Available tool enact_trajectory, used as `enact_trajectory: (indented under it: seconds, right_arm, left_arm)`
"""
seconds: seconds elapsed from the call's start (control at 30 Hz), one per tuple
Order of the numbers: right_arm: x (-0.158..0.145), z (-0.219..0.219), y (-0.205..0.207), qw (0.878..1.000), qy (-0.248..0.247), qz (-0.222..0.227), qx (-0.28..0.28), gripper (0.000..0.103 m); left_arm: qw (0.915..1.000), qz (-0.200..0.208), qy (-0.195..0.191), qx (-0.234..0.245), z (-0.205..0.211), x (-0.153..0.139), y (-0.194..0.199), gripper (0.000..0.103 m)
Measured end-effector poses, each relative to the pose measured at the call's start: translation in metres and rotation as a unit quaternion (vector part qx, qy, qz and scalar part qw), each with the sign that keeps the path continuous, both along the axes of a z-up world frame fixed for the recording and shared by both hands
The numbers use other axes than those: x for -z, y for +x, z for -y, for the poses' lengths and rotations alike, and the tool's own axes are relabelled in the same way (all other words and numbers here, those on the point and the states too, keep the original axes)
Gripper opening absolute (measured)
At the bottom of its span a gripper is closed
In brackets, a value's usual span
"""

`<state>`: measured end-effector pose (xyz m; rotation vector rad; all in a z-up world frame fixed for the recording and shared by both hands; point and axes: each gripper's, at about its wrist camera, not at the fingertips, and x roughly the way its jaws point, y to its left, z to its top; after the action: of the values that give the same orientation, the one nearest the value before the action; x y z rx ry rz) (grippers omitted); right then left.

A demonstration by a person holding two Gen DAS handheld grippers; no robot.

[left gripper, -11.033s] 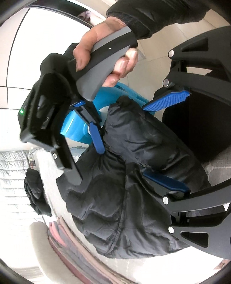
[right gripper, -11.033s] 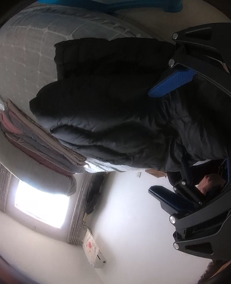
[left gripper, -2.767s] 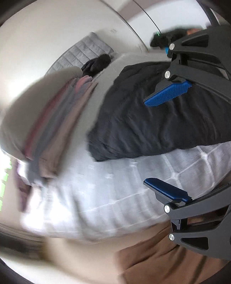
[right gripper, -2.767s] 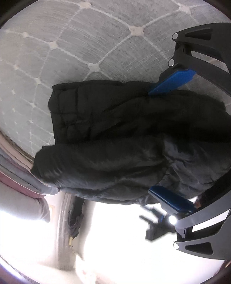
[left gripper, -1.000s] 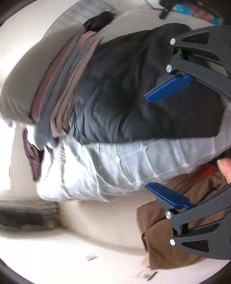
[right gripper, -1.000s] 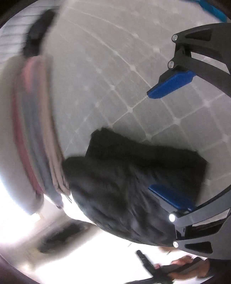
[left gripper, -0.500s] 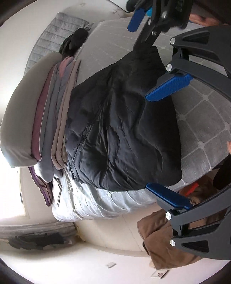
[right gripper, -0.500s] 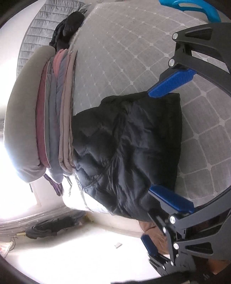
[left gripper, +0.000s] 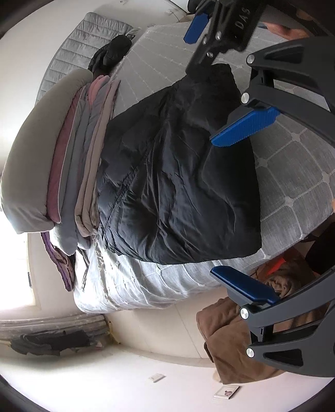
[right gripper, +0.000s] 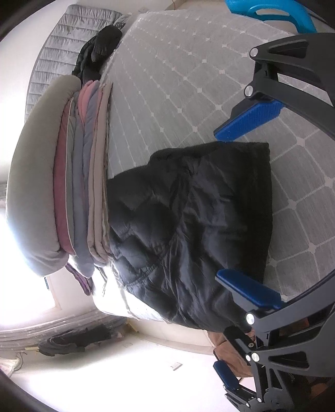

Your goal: Fold large clothes

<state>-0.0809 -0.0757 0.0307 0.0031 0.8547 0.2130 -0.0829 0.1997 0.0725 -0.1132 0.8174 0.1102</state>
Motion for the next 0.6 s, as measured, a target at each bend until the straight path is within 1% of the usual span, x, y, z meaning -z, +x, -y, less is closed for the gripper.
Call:
enact_trajectory:
  seconds: [0.27,0.6]
  right_arm:
    - [-0.0005,-0.0011,-0.0002,1.000,-0.020,-0.002,0.002,0.096]
    - [0.0018,-0.0080,0.0000,1.000,-0.027,-0.012,-0.002,0.096]
  left_arm:
    - [1.0000,-0.007,-0.003,-0.001,-0.0023,0.0029,0.0016,0.090]
    - [0.9999,-0.011,-0.005,0.000,-0.0025,0.0034,0.0027,0.090]
